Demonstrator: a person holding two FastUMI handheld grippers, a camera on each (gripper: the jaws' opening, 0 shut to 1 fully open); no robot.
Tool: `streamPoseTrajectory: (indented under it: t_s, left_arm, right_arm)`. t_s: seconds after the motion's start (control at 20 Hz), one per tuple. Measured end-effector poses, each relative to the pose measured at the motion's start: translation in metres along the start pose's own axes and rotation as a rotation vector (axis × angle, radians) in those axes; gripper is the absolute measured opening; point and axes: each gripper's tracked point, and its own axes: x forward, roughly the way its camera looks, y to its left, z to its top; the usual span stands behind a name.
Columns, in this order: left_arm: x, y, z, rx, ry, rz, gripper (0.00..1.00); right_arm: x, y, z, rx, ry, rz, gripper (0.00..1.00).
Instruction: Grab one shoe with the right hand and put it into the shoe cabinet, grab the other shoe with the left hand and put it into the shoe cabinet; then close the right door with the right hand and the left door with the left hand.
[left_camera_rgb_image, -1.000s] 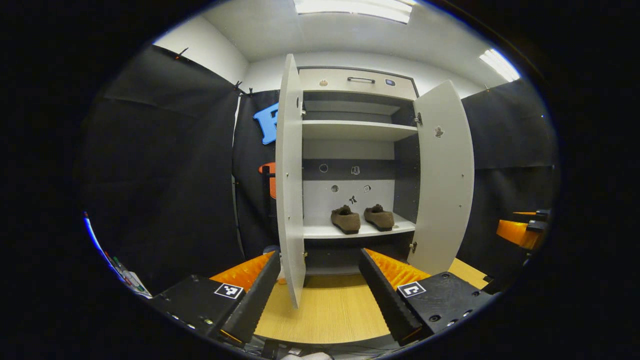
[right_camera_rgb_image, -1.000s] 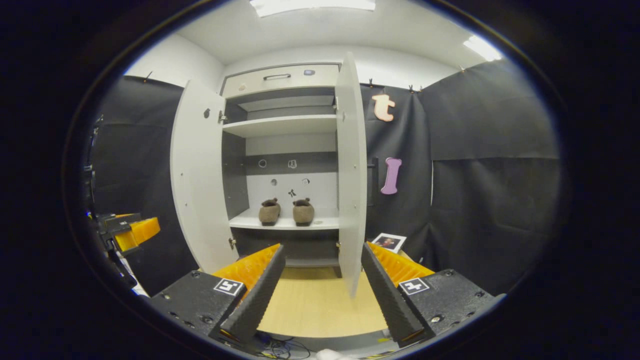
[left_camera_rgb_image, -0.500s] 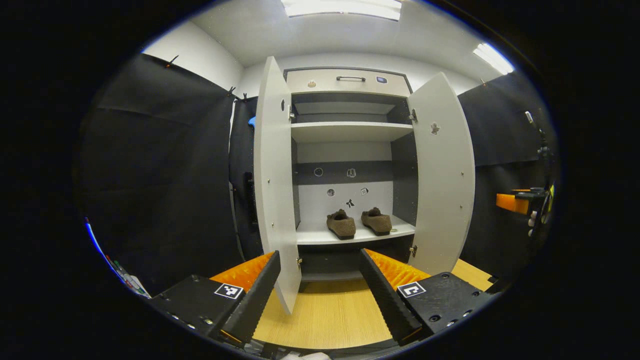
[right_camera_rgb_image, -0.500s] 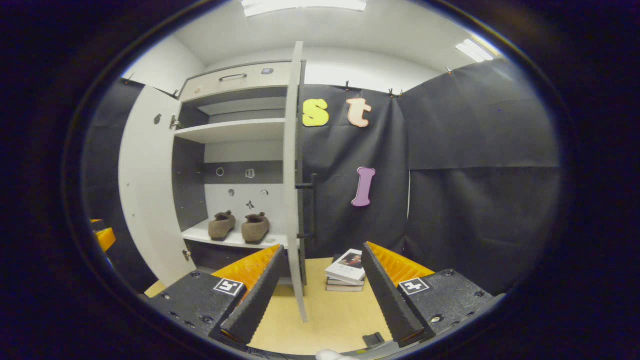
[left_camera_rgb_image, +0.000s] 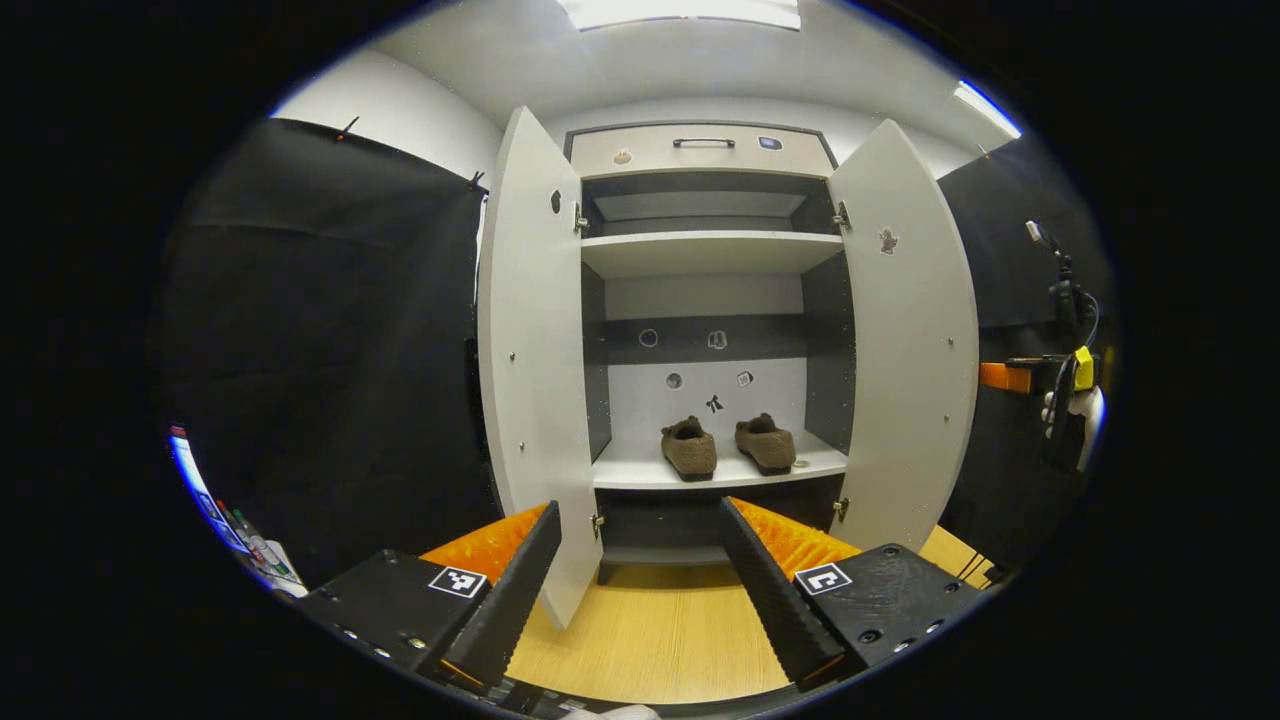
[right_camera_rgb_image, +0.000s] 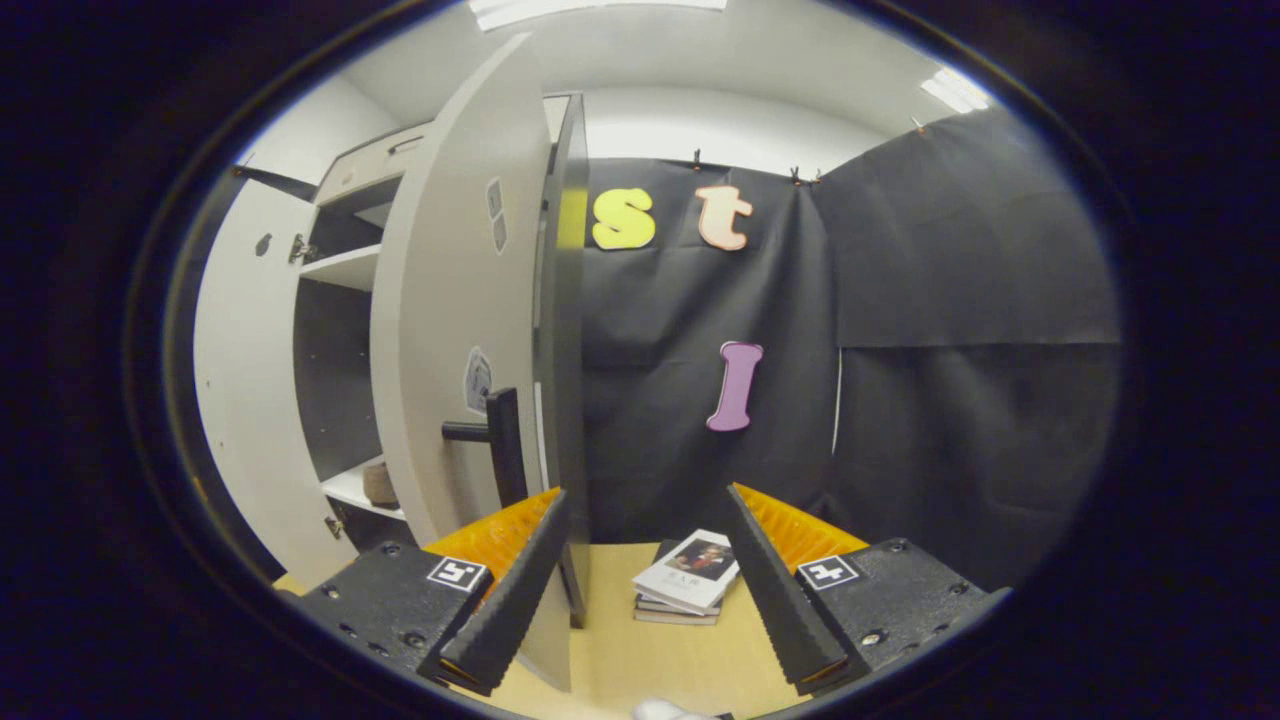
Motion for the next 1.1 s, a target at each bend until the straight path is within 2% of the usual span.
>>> streamPoseTrajectory:
  t_s: [0.15, 0.3, 0.35, 0.4, 0.45, 0.5, 0.8, 1.1]
  left_arm:
    - [0.003, -0.001, 0.001, -0.017, 0.001, 0.013, 0.96]
    - [0.008, 0.000, 0.000, -0.017, 0.006, 0.010, 0.96]
    - [0.010, 0.002, 0.001, -0.013, 0.004, 0.009, 0.96]
    - [0.010, 0.003, 0.000, -0.013, 0.009, 0.009, 0.96]
    - [0.011, 0.004, -0.002, -0.017, 0.011, 0.004, 0.96]
    - [0.010, 0.004, -0.002, -0.021, 0.010, -0.003, 0.96]
    - [0.004, 0.020, -0.007, -0.015, 0.027, -0.001, 0.96]
    - [-0.006, 0.040, -0.012, -0.017, 0.037, 0.019, 0.96]
  right_arm:
    - [0.002, 0.005, 0.001, -0.017, 0.002, 0.028, 0.93]
    - [0.002, 0.009, -0.001, -0.015, 0.011, 0.035, 0.94]
    - [0.002, 0.012, -0.001, -0.016, 0.013, 0.034, 0.89]
    - [-0.001, 0.015, -0.003, -0.011, 0.014, 0.034, 0.93]
    - [-0.003, 0.019, -0.003, -0.004, 0.013, 0.034, 0.88]
    - [-0.005, 0.023, -0.005, -0.001, 0.018, 0.040, 0.93]
    - [-0.010, 0.061, -0.006, -0.011, 0.007, 0.082, 0.93]
    - [-0.006, 0.108, -0.008, -0.028, 0.018, 0.155, 0.93]
